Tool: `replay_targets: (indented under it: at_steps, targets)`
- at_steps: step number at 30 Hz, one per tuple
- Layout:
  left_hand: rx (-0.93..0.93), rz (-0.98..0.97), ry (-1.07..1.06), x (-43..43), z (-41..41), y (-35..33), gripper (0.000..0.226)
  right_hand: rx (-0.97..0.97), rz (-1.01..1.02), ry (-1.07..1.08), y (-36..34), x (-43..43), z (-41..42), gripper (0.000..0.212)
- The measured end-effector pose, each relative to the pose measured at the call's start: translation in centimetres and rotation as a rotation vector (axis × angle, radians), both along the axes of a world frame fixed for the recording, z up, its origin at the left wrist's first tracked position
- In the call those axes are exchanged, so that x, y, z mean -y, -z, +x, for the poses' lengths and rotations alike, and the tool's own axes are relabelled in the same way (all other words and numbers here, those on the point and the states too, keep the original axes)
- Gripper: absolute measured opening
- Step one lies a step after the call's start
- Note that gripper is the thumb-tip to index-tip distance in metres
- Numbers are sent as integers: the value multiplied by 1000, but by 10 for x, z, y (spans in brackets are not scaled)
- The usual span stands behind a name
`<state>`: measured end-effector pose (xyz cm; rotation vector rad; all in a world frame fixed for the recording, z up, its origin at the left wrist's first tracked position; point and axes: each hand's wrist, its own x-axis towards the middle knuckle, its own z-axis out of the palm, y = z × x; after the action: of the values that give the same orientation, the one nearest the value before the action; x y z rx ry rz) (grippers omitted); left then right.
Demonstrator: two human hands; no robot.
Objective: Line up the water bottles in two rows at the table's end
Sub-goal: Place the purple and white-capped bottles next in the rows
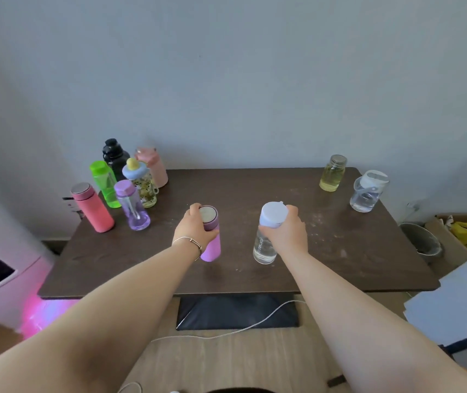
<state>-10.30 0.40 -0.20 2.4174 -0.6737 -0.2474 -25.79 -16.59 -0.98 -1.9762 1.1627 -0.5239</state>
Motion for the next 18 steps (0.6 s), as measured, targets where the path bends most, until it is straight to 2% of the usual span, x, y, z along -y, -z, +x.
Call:
replay_targets:
  at_steps: [8,18]
  targets:
    - [-2,2,-62,-101,69,6,70,-20,1,-86,2,-87,79,83]
    - [8,18,-1,-233,209,25,65,-60,27,-61,15,-227,206,82]
